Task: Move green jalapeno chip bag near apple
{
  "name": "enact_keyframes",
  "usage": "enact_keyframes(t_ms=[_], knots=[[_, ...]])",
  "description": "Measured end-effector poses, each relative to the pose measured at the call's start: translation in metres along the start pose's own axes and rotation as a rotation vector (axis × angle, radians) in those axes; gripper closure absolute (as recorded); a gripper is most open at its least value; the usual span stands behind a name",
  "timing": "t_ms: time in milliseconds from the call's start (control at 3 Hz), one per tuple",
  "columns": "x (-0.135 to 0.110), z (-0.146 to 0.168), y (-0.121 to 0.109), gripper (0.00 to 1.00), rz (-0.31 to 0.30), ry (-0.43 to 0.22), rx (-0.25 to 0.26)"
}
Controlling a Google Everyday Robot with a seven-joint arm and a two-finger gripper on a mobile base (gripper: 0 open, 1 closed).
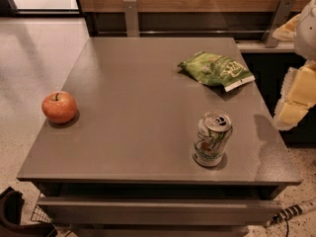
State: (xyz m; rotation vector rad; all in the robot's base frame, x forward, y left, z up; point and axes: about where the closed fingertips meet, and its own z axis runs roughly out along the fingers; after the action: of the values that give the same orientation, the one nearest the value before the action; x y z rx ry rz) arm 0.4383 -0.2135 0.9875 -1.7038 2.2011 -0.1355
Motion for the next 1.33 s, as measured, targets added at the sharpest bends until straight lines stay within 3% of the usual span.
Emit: enact_keyframes(t_ms=[333, 667, 1333], knots=[[0.0, 0.0, 0.0, 0.0, 0.0, 0.0, 0.0], [0.009, 0.01, -0.028, 0.0, 0.069, -0.039, 0.018], [0.036, 0.049, -0.113, 0.0, 0.316, -0.183, 0.121]])
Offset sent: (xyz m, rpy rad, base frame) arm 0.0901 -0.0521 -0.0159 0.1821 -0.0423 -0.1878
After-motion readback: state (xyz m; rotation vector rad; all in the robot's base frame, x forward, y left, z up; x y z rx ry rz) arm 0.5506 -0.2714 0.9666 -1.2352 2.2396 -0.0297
